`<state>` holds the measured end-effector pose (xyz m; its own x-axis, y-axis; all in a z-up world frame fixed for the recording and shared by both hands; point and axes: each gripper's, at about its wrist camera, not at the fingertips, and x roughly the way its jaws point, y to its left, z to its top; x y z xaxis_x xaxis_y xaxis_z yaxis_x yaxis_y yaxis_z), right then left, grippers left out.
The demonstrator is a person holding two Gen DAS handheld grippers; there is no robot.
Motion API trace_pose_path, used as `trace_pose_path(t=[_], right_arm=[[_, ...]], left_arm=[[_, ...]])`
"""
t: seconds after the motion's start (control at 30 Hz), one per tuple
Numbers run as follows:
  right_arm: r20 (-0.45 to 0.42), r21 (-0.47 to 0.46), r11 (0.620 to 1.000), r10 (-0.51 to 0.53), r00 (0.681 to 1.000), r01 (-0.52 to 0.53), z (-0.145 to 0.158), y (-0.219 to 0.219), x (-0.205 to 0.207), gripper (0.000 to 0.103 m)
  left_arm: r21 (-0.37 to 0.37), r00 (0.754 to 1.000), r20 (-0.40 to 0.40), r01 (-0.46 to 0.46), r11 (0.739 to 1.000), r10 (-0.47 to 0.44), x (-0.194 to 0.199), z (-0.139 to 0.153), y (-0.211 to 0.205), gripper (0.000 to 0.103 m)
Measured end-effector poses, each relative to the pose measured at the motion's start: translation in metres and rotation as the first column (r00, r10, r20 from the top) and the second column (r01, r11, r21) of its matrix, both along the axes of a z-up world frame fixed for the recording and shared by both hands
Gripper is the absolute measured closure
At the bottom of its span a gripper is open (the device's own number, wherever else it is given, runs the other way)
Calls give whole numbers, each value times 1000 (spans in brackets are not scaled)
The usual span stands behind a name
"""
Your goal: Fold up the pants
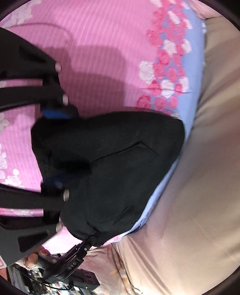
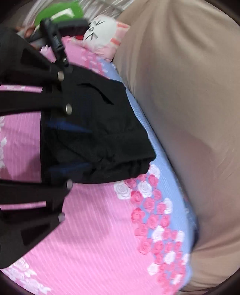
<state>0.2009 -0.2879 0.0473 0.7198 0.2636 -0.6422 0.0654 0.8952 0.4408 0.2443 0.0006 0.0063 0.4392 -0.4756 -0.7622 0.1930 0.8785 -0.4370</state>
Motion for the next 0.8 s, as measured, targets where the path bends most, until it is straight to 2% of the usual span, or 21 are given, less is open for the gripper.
trace_pose_path(t=[0.1, 0.13, 0.17, 0.2, 0.23, 0.3, 0.37, 0.43, 0.5, 0.57, 0.73, 0.8], right_arm=[[54, -86, 996, -27, 998, 32, 10, 3, -21, 93], [37, -117, 992, -41, 998, 45, 5, 3, -19, 93], [-24, -158, 986, -52, 998, 47, -11, 1, -12, 93], [-55, -145, 988, -59, 997, 50, -22, -3, -9, 93], [-46, -104, 992, -76, 996, 71, -22, -9, -14, 93], [7, -105, 990, -93, 996, 94, -4, -8, -24, 93], [79, -158, 983, -87, 993, 98, 19, 1, -31, 91], [100, -210, 975, -53, 994, 73, 30, 13, -27, 90], [29, -283, 958, -35, 999, 42, 13, 23, -9, 90], [-35, -314, 949, -46, 998, 32, -16, 23, 4, 91], [56, -280, 958, -46, 997, 60, 17, 26, -16, 89], [71, -296, 953, -37, 997, 56, 24, 28, -16, 89]], left_arm=[[50, 999, 31, -12, 999, 11, -5, 6, 6, 71], [84, 999, 32, -20, 996, 17, -4, 1, 5, 71], [112, 1000, 25, -19, 993, 17, -2, -6, 2, 70], [114, 1000, 18, -18, 993, 16, -1, -11, 1, 69], [120, 1000, 21, -23, 993, 20, -1, -13, -1, 69], [186, 997, 71, -35, 982, 22, -7, -9, -9, 67], [247, 994, 107, -44, 968, 18, -12, -7, -17, 67], [287, 992, 128, -55, 956, 18, -14, -5, -21, 67], [312, 989, 146, -66, 948, 21, -17, -6, -25, 67], [321, 987, 156, -70, 945, 20, -20, -5, -26, 66], [348, 985, 171, -73, 935, 13, -22, -7, -29, 66], [346, 985, 174, -75, 935, 15, -22, -8, -28, 66]])
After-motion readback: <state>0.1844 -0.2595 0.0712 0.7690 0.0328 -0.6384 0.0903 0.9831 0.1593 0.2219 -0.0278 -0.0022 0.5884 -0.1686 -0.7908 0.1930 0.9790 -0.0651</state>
